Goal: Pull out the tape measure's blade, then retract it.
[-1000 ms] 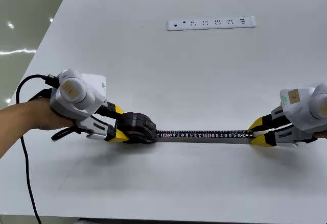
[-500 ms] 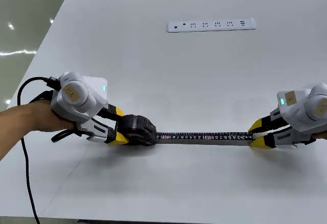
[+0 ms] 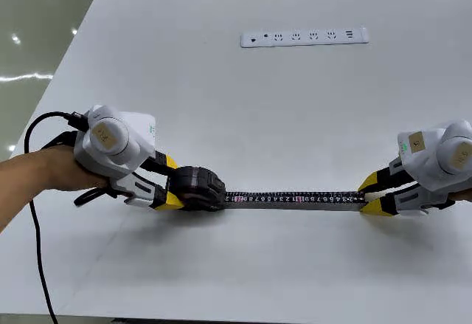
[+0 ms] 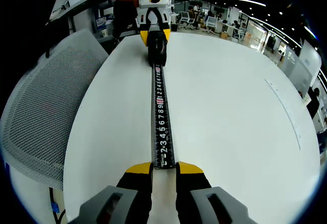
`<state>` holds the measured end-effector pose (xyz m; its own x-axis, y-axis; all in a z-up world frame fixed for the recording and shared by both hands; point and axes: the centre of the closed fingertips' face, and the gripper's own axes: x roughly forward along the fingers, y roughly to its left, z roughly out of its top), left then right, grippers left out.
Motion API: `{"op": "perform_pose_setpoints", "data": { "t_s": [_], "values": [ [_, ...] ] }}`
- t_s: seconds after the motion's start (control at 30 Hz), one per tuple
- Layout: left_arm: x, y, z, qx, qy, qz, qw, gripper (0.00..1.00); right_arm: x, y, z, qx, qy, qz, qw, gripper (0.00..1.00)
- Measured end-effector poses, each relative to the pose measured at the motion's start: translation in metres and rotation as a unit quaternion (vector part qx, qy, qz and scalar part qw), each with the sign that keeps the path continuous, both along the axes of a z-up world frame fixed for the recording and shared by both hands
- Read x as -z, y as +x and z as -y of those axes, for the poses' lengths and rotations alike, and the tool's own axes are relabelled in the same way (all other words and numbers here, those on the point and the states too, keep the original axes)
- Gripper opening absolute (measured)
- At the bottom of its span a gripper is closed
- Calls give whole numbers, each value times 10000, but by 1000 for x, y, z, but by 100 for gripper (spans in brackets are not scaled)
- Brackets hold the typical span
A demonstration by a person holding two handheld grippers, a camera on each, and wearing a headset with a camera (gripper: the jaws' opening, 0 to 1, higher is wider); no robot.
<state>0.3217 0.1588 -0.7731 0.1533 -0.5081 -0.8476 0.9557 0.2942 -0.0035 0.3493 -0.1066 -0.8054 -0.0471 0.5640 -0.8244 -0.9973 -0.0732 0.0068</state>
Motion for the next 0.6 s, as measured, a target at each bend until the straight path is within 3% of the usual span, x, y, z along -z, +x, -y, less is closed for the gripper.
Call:
{"op": "perform_pose_setpoints", "data": {
  "t_s": [0.6],
  "values": [
    [-1,-10,-10,-290,-18,-26,9996,44,-6,0,4,207,35,122,9997,27]
  ]
}}
